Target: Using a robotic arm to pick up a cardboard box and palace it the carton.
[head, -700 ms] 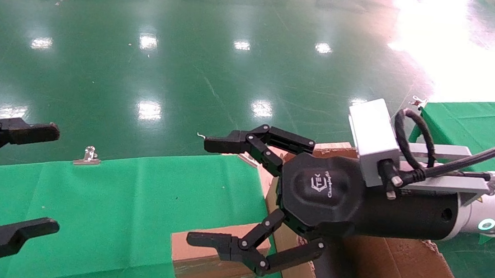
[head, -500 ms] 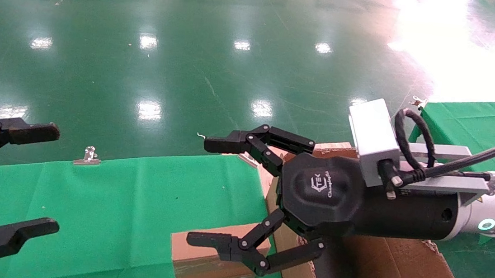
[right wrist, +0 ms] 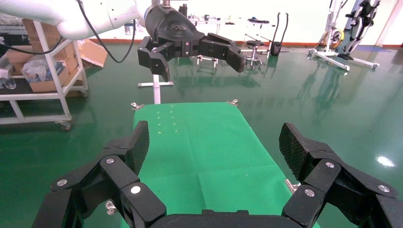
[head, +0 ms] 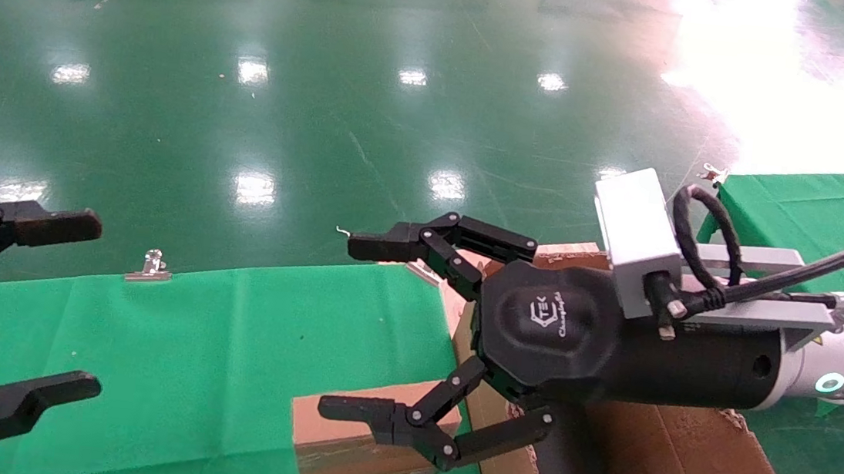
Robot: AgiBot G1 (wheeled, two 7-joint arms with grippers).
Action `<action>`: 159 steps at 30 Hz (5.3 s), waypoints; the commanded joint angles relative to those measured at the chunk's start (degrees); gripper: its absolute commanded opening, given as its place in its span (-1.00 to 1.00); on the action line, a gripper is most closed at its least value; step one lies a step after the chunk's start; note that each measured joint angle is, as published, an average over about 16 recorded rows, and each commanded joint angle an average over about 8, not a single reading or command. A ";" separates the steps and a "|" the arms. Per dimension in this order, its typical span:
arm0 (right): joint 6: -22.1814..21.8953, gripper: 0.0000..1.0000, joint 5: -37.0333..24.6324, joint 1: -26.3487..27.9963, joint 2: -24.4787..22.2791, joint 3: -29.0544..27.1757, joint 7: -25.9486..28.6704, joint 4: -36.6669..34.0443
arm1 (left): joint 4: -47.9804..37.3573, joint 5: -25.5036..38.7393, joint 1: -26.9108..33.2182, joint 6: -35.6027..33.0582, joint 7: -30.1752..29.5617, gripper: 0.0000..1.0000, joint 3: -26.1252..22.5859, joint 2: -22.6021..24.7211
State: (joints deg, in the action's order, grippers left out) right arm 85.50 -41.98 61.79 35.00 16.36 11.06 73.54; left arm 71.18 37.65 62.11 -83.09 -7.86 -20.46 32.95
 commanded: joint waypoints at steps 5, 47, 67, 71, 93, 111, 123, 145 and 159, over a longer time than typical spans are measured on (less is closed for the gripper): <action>0.02 1.00 0.01 -0.03 0.00 -0.04 -0.04 0.00 | 0.00 0.00 0.00 0.00 0.00 -1.00 0.00 0.00; 5.13 1.00 -34.79 33.63 14.49 41.15 -5.08 -17.90 | 0.00 0.00 0.00 0.00 0.00 -1.00 -0.01 0.00; 4.77 1.00 -38.01 40.27 25.20 53.75 -13.95 -30.79 | 0.00 -0.01 0.00 0.00 0.01 -0.43 -0.01 0.00; 4.72 0.83 -38.13 40.65 26.29 55.18 -15.04 -31.93 | 0.00 -0.01 0.00 0.00 0.01 0.57 -0.01 0.00; 4.73 -1.00 -37.65 40.98 26.84 55.96 -15.83 -32.72 | -0.01 -0.02 -0.01 0.02 0.01 1.00 -0.01 -0.01; 4.75 -1.00 -37.63 40.82 26.78 55.92 -15.59 -32.50 | -0.01 -0.02 -0.01 0.02 0.01 1.00 -0.01 -0.01; 5.31 -1.00 -32.67 47.69 24.89 56.39 -15.83 -34.90 | -0.02 -0.02 -0.01 0.02 0.01 1.00 -0.01 -0.01; 6.06 -1.00 -26.47 73.44 13.53 69.87 -17.09 -38.87 | -0.02 -0.02 -0.01 0.02 0.01 1.00 -0.01 -0.01; 5.72 -1.00 -27.40 83.14 -5.16 86.02 -11.87 -29.52 | -0.02 -0.02 -0.01 0.02 0.02 1.00 -0.01 -0.01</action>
State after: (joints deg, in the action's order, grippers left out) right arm 91.15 -69.42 144.42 30.54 101.81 -0.85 43.92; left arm 71.16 37.63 62.10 -83.07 -7.85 -20.47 32.94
